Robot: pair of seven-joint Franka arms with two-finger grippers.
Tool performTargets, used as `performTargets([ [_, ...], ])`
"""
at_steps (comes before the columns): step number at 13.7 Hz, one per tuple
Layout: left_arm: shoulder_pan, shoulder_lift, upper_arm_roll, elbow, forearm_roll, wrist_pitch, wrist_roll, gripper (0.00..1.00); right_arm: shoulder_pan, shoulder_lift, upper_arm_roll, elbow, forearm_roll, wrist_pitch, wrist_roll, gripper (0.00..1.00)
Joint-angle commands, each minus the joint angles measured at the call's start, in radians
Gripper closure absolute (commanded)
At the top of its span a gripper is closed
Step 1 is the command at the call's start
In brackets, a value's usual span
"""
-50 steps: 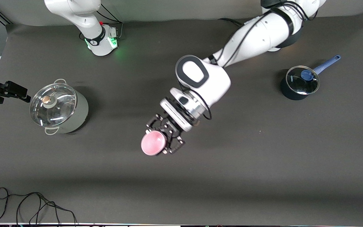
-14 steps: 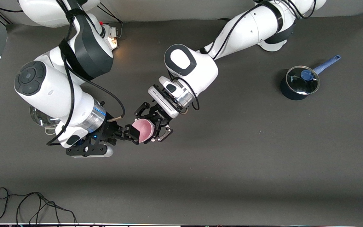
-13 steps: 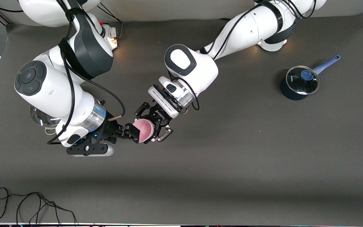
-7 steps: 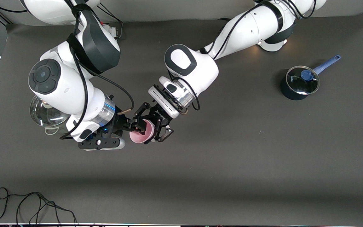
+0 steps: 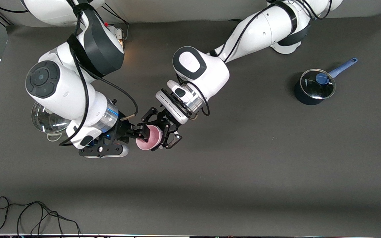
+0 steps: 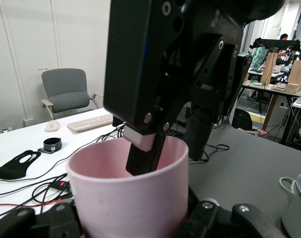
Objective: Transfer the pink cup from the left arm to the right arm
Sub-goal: 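Close the right gripper on the pink cup rim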
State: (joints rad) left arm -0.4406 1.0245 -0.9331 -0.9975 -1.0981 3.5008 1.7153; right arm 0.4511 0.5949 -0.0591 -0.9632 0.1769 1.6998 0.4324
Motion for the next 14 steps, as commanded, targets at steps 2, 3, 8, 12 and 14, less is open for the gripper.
performTargets([
  [2, -0.017, -0.014, 0.02, 0.01, 0.0, 0.006, -0.022, 1.0, 0.001, -0.003, -0.004, 0.024, 0.001, -0.008, 0.012, 0.66],
  [3, -0.017, -0.014, 0.02, 0.01, 0.0, 0.006, -0.022, 1.0, 0.001, -0.003, -0.004, 0.041, 0.001, -0.008, 0.012, 0.72],
  [8, -0.017, -0.014, 0.02, 0.01, 0.0, 0.006, -0.022, 1.0, 0.003, -0.003, -0.002, 0.047, 0.001, -0.006, 0.019, 1.0],
  [12, -0.017, -0.014, 0.02, 0.01, 0.0, 0.006, -0.022, 1.0, 0.004, -0.003, -0.001, 0.046, 0.001, -0.006, 0.022, 1.0],
  [14, -0.017, -0.014, 0.02, 0.01, 0.0, 0.006, -0.022, 1.0, 0.004, -0.003, -0.001, 0.047, 0.001, -0.006, 0.022, 1.0],
])
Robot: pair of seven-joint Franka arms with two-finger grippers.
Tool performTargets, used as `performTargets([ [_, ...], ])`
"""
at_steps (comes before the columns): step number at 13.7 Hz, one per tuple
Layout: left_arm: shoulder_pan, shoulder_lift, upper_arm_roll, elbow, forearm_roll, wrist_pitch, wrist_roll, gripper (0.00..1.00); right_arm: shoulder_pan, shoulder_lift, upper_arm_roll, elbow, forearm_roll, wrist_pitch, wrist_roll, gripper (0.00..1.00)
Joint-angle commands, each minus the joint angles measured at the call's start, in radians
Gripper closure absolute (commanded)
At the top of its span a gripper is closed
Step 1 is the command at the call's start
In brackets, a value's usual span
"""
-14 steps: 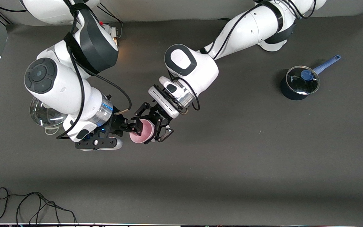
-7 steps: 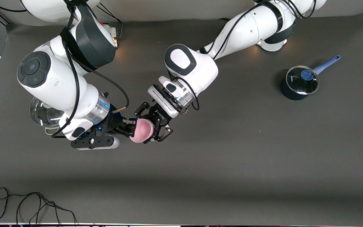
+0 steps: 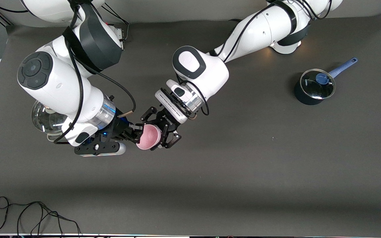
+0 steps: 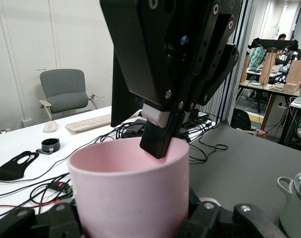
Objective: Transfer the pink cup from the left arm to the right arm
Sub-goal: 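Close the right gripper on the pink cup rim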
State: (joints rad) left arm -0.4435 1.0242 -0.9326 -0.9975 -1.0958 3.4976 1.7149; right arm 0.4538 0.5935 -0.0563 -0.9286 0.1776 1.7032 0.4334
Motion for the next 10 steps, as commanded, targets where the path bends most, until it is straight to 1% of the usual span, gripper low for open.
performTargets([
  [1, -0.014, -0.013, 0.02, 0.01, -0.003, 0.009, -0.021, 1.0, 0.002, -0.001, -0.005, 0.011, 0.0, -0.01, 0.021, 1.0],
  [5, -0.014, -0.013, 0.018, 0.01, -0.003, 0.009, -0.021, 1.0, 0.0, -0.001, -0.008, 0.011, -0.001, 0.004, 0.021, 1.0],
  [6, -0.014, -0.013, 0.023, 0.01, 0.0, 0.008, -0.02, 0.7, 0.0, -0.001, -0.013, 0.013, -0.001, 0.016, 0.022, 1.0],
  [7, -0.014, -0.013, 0.047, 0.008, 0.038, 0.008, -0.017, 0.05, -0.004, -0.001, -0.013, 0.013, -0.001, 0.024, 0.021, 1.0],
  [8, -0.02, -0.013, 0.066, 0.008, 0.081, 0.008, -0.02, 0.0, -0.004, -0.001, -0.013, 0.013, -0.001, 0.024, 0.021, 1.0],
  [10, -0.023, -0.013, 0.067, 0.01, 0.093, 0.008, -0.021, 0.0, -0.006, -0.001, -0.013, 0.013, -0.001, 0.027, 0.027, 1.0],
])
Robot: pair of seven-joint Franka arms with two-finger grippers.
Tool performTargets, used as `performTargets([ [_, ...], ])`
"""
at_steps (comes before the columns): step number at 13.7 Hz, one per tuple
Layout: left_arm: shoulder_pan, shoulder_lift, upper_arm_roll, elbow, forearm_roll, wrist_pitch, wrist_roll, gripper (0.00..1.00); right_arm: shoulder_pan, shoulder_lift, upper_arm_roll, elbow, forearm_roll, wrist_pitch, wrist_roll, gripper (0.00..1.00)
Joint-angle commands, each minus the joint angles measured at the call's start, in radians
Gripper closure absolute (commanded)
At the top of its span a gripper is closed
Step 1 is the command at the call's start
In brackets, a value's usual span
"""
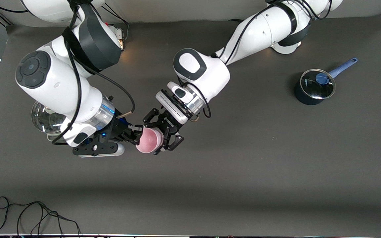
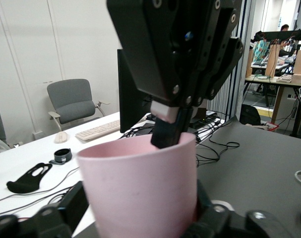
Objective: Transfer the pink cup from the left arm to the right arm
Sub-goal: 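Close the right gripper on the pink cup rim, then pull the cup away with the right gripper while the left gripper opens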
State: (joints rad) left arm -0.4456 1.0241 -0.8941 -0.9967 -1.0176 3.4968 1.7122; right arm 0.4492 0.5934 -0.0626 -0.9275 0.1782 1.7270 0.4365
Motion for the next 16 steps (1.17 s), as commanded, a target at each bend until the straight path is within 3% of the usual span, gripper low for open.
performTargets([
  [1, -0.022, -0.013, 0.026, 0.007, 0.014, 0.008, -0.022, 0.0, -0.004, -0.001, -0.008, 0.012, -0.003, 0.02, 0.027, 1.0],
  [2, -0.022, -0.013, 0.027, 0.007, 0.014, 0.01, -0.041, 0.0, -0.009, 0.0, -0.013, 0.012, -0.005, 0.041, 0.028, 1.0],
  [6, 0.002, -0.032, 0.041, -0.008, 0.034, 0.004, -0.057, 0.0, -0.011, 0.011, -0.132, 0.01, -0.003, 0.161, 0.048, 1.0],
  [9, 0.102, -0.045, 0.055, -0.078, 0.095, -0.062, -0.055, 0.0, -0.011, 0.014, -0.239, 0.001, -0.006, 0.169, 0.038, 1.0],
  [12, 0.23, -0.085, 0.057, -0.18, 0.12, -0.203, -0.054, 0.0, -0.017, 0.014, -0.341, -0.016, -0.075, 0.131, -0.008, 1.0],
  [16, 0.48, -0.116, 0.057, -0.224, 0.209, -0.626, -0.055, 0.0, -0.098, -0.007, -0.347, -0.103, -0.109, 0.114, -0.183, 1.0],
])
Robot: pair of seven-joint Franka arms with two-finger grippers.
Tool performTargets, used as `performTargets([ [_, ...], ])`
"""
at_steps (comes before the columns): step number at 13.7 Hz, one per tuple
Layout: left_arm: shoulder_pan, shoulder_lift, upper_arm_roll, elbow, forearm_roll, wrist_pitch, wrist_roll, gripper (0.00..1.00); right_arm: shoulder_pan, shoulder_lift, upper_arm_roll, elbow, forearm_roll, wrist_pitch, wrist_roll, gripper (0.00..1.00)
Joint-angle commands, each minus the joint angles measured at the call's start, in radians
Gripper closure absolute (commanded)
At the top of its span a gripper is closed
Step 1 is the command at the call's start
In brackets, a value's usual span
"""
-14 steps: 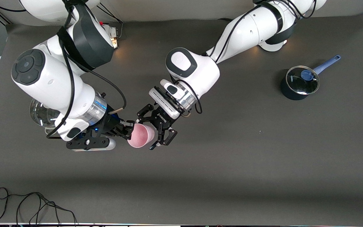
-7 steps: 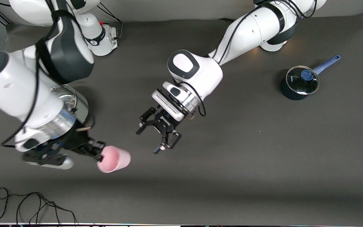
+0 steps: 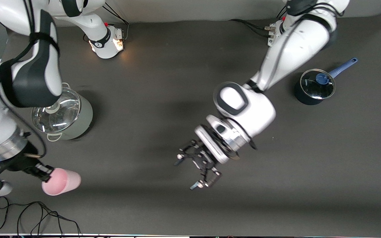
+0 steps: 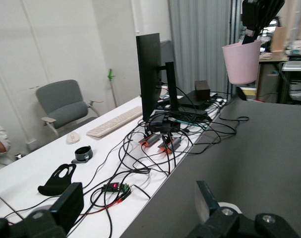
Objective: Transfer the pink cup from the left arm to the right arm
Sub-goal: 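Pull the cup away with the right gripper while the left gripper opens, then lower the pink cup with the right gripper while the left gripper retracts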
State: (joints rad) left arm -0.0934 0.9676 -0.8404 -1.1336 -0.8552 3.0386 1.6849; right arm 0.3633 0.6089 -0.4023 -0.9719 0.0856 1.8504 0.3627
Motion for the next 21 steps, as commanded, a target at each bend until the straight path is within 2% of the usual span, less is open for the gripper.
performTargets([
  [1, 0.194, -0.059, 0.003, -0.084, 0.085, -0.281, -0.03, 0.0, -0.026, -0.038, -0.007, -0.092, -0.017, -0.026, -0.179, 1.0],
  [5, 0.413, -0.061, 0.004, -0.086, 0.215, -0.674, -0.039, 0.0, -0.073, -0.029, -0.007, -0.186, -0.017, 0.009, -0.286, 1.0],
  [9, 0.624, -0.096, 0.003, -0.069, 0.397, -1.106, -0.103, 0.0, -0.07, -0.049, -0.007, -0.404, -0.015, 0.226, -0.332, 1.0],
  [12, 0.722, -0.157, -0.002, -0.052, 0.574, -1.349, -0.293, 0.0, -0.072, -0.054, -0.007, -0.537, 0.002, 0.401, -0.404, 1.0],
  [15, 0.771, -0.252, 0.003, -0.052, 0.689, -1.51, -0.459, 0.0, -0.073, -0.054, -0.006, -0.643, 0.002, 0.501, -0.441, 1.0],
  [17, 0.805, -0.372, 0.027, -0.06, 0.734, -1.52, -0.546, 0.0, -0.072, -0.046, -0.003, -0.715, 0.02, 0.599, -0.455, 1.0],
  [19, 0.811, -0.417, 0.037, -0.061, 0.785, -1.531, -0.67, 0.0, -0.072, -0.044, 0.002, -0.787, 0.077, 0.731, -0.491, 1.0],
  [21, 0.822, -0.455, 0.055, -0.055, 0.815, -1.577, -0.827, 0.0, -0.073, -0.044, 0.002, -0.806, 0.161, 0.753, -0.569, 1.0],
])
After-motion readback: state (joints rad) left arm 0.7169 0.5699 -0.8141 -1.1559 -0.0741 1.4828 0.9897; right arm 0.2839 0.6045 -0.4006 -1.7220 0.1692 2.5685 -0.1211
